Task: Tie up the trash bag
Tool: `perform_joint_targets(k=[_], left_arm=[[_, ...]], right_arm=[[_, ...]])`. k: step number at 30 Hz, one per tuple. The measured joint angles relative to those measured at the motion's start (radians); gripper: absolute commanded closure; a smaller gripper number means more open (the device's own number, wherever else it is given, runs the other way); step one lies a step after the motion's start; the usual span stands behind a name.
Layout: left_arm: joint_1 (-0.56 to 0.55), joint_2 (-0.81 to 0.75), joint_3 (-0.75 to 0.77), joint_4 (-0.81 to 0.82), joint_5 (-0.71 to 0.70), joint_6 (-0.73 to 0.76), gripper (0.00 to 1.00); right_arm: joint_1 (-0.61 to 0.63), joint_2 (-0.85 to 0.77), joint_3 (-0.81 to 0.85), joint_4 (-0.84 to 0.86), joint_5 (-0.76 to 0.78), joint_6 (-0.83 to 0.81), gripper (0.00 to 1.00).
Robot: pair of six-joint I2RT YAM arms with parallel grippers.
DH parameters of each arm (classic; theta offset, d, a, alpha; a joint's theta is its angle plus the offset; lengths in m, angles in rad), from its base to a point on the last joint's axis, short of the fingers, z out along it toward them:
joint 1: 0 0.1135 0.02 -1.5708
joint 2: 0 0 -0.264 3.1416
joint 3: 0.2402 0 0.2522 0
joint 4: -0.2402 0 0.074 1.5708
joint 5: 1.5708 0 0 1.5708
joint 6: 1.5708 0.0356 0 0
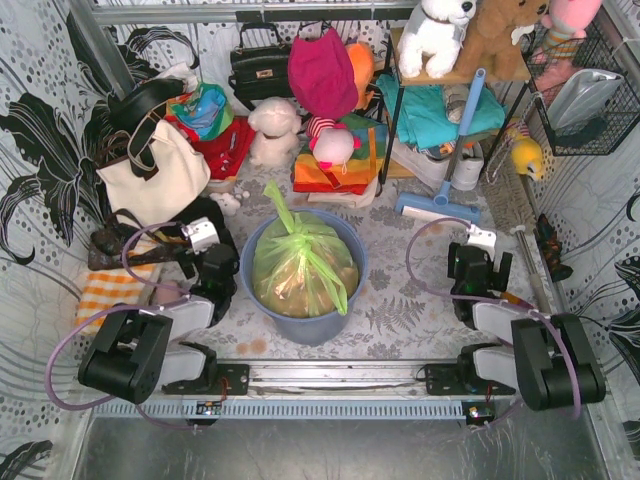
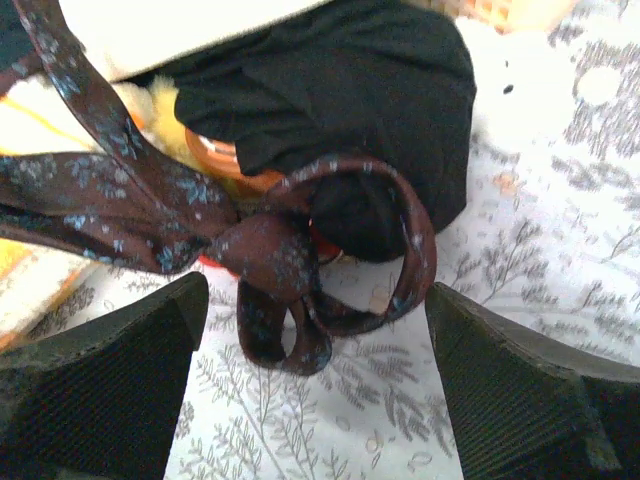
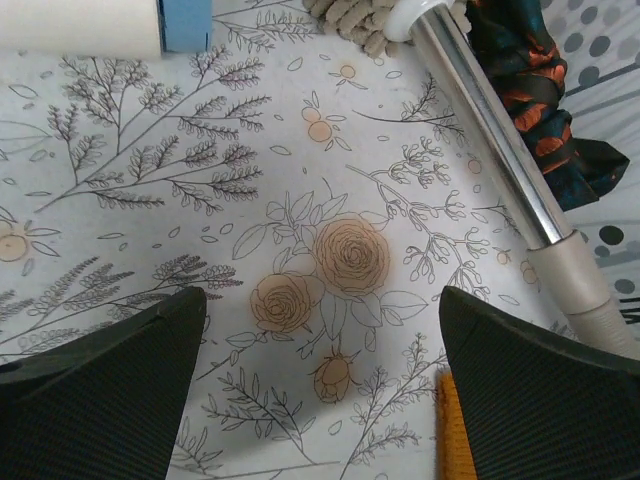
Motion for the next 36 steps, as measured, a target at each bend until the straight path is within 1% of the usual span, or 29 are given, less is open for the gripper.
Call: perform_joint_targets(k=[3, 4, 7, 9, 11, 14, 16, 19, 21, 26, 29, 36], left_arm=[[0.043, 0.026, -0.018, 0.154, 0.038, 0.029, 0.02], [0.071, 0.027, -0.029, 0.216, 0.068, 0.034, 0.02], [0.147, 0.044, -0.037, 0.327, 0.171, 0.034, 0.02], [0.178, 0.108, -0.051, 0.455, 0.264, 0.039, 0.02], [0.182, 0.197, -0.08, 0.571, 0.363, 0.061, 0.02], [0.181, 0.233, -0.089, 0.579, 0.47, 0.087, 0.02], [0.181, 0.233, -0.075, 0.584, 0.505, 0.092, 0.02], [0.181, 0.233, -0.058, 0.591, 0.533, 0.095, 0.02], [0.181, 0.233, -0.055, 0.595, 0.541, 0.097, 0.02], [0.181, 0.233, -0.054, 0.599, 0.551, 0.098, 0.02], [0.181, 0.233, -0.054, 0.6, 0.553, 0.099, 0.02], [0.182, 0.233, -0.054, 0.6, 0.554, 0.098, 0.02]], right_arm=[[-0.006, 0.084, -0.056, 0.19, -0.002, -0.042, 0.01], [-0.011, 0.099, -0.066, 0.264, -0.019, -0.053, 0.01], [-0.019, 0.137, -0.069, 0.434, -0.087, -0.085, 0.01], [-0.019, 0.159, -0.06, 0.484, -0.144, -0.101, 0.01], [-0.019, 0.183, -0.042, 0.513, -0.219, -0.108, 0.01], [-0.022, 0.234, -0.038, 0.601, -0.334, -0.122, 0.01], [-0.023, 0.283, -0.038, 0.657, -0.377, -0.127, 0.01], [-0.032, 0.322, -0.04, 0.7, -0.406, -0.126, 0.01], [-0.043, 0.322, -0.04, 0.708, -0.422, -0.125, 0.03], [-0.094, 0.365, -0.038, 0.753, -0.5, -0.117, 0.03], [-0.105, 0.379, -0.037, 0.751, -0.514, -0.101, 0.03], [-0.108, 0.381, -0.035, 0.76, -0.481, -0.073, 0.03]])
